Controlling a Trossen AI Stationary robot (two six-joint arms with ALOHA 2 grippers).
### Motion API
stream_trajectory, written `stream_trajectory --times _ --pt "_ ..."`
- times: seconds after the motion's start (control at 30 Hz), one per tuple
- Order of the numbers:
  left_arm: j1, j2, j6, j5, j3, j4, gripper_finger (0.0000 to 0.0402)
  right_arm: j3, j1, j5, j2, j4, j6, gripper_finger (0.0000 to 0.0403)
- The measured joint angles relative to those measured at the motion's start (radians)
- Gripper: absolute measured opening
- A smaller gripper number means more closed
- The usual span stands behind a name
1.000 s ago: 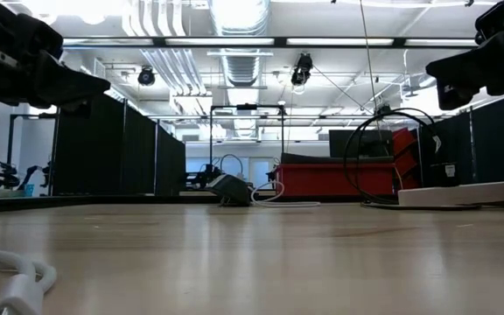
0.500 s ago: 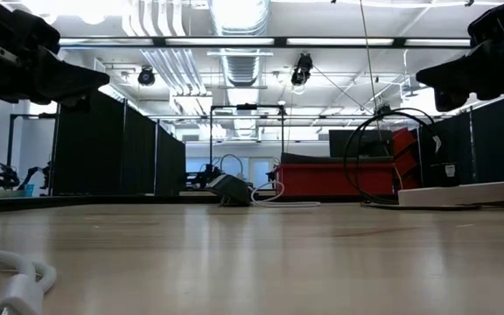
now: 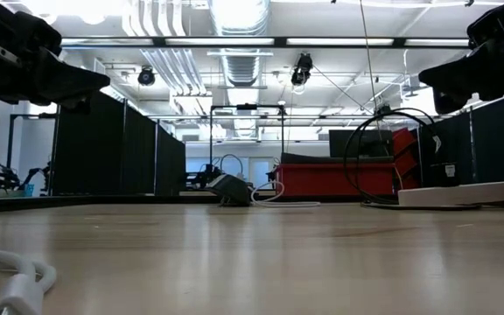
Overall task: Insert USB
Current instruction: Return to Home Position
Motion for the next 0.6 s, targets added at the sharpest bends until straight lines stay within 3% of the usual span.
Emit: stream_trajectory --times 0.23,0.6 --pt "0.000 0.001 0.002 0.000 0.000 0.001 0.0000 0.000 0.000 0.000 0.002 0.000 0.118 0.0000" --pt "0.000 0.003 -0.009 0.000 0.000 0.002 0.0000 0.000 0.000 0.000 0.006 0.000 0.058 0.0000"
